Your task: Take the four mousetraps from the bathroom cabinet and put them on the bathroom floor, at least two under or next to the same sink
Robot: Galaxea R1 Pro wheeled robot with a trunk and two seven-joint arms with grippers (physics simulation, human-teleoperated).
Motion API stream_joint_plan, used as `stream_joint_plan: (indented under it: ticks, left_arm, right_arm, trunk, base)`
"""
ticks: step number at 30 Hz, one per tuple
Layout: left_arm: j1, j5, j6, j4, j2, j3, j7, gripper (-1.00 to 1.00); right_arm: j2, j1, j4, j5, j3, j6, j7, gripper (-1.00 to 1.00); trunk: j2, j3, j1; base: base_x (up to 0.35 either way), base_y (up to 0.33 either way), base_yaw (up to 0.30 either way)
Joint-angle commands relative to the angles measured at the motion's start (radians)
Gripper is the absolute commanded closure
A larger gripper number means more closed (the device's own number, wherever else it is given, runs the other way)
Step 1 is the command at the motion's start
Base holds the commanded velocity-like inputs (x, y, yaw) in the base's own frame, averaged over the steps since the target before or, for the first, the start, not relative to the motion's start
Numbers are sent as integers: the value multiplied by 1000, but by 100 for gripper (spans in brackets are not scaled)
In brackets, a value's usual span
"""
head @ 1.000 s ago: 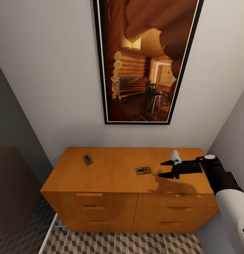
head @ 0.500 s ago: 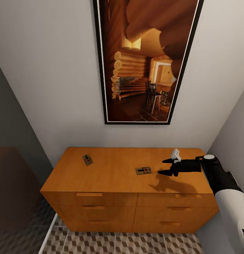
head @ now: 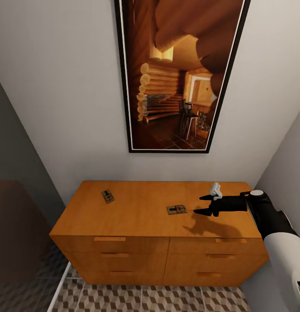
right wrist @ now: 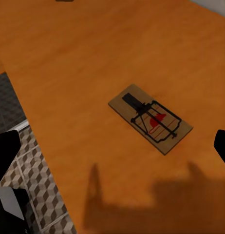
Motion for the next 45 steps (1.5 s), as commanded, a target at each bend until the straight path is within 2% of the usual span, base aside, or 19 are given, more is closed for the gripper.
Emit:
stream_joint_plan:
  ticks: [1, 7, 9, 11, 13, 17, 45]
  left_arm:
    - [-2, 3, -6, 4, -1, -8, 2, -100]
    - [-2, 3, -6, 4, -1, -8, 2, -100]
    - [-2, 3, -6, 4, -1, -8, 2, -100]
    - [-2, 3, -6, 4, -1, -8, 2, -100]
    - [-2, 3, -6, 4, -1, -8, 2, -100]
    - [-2, 3, -6, 4, -2, -8, 2, -100]
    - [-2, 3, -6, 4, -4, -10, 2, -100]
  right_arm:
    - [1, -1, -1, 5, -3, 10, 5, -100]
    - [5, -1, -1, 6, 6, 10, -47, -100]
    - [8, -1, -1, 6, 33, 11, -101, -100]
    - [9, -1, -1, 6, 51, 11, -124, -100]
    - [10, -1, -1, 5, 94, 13, -157, -100]
    - [11, -1, -1, 4, 111, 14, -168, -100]
    - [11, -1, -1, 3, 120, 15, -174, -100]
  trunk:
    - [-2, -2, 1]
    - [-2, -2, 1]
    - [-2, -2, 1]
    - [-2, -2, 1]
    - [-2, -2, 1]
    - [-2, -2, 1]
    - [-2, -2, 1]
  base:
    - [0, 0, 0]
    - [0, 0, 0]
    - [0, 0, 0]
    - [0, 0, 0]
    - [0, 0, 0]
    - [0, 0, 0]
    - [0, 0, 0]
